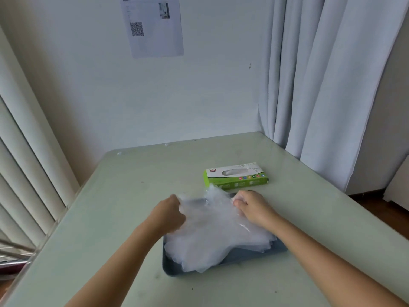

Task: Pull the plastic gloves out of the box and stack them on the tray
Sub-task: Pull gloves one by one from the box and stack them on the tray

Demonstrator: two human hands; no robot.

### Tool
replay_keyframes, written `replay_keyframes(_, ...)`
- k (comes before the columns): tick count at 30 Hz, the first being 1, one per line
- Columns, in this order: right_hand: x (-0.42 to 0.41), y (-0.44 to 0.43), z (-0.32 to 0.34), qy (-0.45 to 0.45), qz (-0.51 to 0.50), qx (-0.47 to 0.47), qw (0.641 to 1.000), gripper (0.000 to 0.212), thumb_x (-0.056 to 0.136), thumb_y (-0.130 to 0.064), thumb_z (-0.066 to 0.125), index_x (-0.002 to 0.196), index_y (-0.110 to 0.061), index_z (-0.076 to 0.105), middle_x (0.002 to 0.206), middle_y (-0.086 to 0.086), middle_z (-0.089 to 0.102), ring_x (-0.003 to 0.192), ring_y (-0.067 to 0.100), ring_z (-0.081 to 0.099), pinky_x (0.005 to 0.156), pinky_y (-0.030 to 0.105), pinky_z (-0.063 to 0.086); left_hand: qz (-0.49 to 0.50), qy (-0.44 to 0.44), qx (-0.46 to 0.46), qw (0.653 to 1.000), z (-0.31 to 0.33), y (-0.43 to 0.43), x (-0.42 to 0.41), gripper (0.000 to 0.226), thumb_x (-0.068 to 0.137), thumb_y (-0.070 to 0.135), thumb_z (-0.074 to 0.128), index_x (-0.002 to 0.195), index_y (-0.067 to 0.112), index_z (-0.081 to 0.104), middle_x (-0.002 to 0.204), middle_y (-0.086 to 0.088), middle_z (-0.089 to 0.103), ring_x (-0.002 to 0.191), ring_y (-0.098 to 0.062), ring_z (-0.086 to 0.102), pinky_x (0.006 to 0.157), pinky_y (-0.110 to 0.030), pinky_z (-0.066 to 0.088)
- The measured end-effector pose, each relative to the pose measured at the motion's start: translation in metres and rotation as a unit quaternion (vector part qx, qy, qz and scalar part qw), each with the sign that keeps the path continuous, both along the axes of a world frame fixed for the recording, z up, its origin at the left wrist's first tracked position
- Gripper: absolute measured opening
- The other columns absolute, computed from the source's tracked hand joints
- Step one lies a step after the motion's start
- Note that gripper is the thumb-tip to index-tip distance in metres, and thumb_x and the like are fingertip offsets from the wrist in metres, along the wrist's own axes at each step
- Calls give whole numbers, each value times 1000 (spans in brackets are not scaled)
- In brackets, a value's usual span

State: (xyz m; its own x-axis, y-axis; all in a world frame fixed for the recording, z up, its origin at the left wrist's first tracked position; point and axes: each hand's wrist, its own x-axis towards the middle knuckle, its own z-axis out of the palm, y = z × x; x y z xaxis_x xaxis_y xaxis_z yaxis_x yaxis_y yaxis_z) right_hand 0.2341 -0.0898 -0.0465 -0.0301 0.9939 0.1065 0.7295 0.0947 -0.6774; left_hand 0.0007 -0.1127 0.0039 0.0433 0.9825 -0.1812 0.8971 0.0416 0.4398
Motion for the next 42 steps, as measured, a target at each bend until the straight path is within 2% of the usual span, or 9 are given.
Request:
replay_keyframes(3,0,5,-6,-8,-12,15,1000,15,94,-14,53,86,-5,62,81,-5,65,81,17,58,64,19,39,-1,8,213,977,-3,-10,6,64,85,2,47,144,9,27,143,-11,36,128,-28,38,104,-27,30)
replay_keyframes(6,3,4,-3,-8,-12,5,1000,16,95,-14,52,91,-3,63,90,-2,64,87,16,57,67,23,35,-110,-63,346,930,-3,-19,30,59,84,-3,47,142,9,38,144,-6,40,131,-20,33,103,-10,17)
replay_keyframes(12,9,-5,1,-35,-47,-5,998,19,93,-20,56,91,-2,60,94,8,66,92,27,60,72,30,41,-279,43,137,950,-39,-27,73,58,104,37,12,152,6,2,161,-7,1,148,-17,1,115,-22,-1)
replay_keyframes(15,16,-14,10,-150,-61,100,982,16,90,-18,60,102,-7,56,108,8,57,105,27,53,84,31,38,-292,115,84,946,-55,-25,69,96,72,62,-21,151,7,-9,160,-6,-13,147,-17,-13,115,-32,-13)
replay_keyframes(19,14,-23,9,-192,181,126,956,45,97,-8,46,142,-11,39,154,-1,25,142,7,21,113,15,12,-294,136,75,943,-60,-21,70,83,87,59,-5,151,6,-9,160,-8,-12,147,-19,-12,115,-35,-14)
replay_keyframes(25,19,-36,-4,-301,247,-53,919,92,72,-76,-6,150,-27,-11,156,-14,-17,140,-3,-18,107,11,-16,-270,138,82,949,-67,-23,66,114,55,70,-32,151,13,-12,160,-4,-12,147,-18,-12,115,-48,-9)
replay_keyframes(33,22,-36,13,-357,226,-152,893,89,78,-79,21,148,-38,-15,155,3,-29,144,25,-24,117,35,-9,-197,187,-19,962,-54,-25,33,95,83,79,22,149,25,-20,156,-2,-27,144,-23,-22,114,-54,-8)
replay_keyframes(38,25,-29,27,-286,230,-143,919,83,83,-69,45,152,-33,16,161,4,5,148,23,5,119,34,12,-178,167,-38,969,-12,-5,22,90,82,73,44,150,17,25,155,-8,27,138,-25,33,111,-34,29)
replay_keyframes(42,34,13,45,-108,82,37,990,47,85,-63,52,98,-21,69,100,-3,66,92,16,61,83,36,49,-107,72,103,986,23,41,26,53,88,56,54,124,16,59,122,-1,63,112,-19,57,94,-28,44)
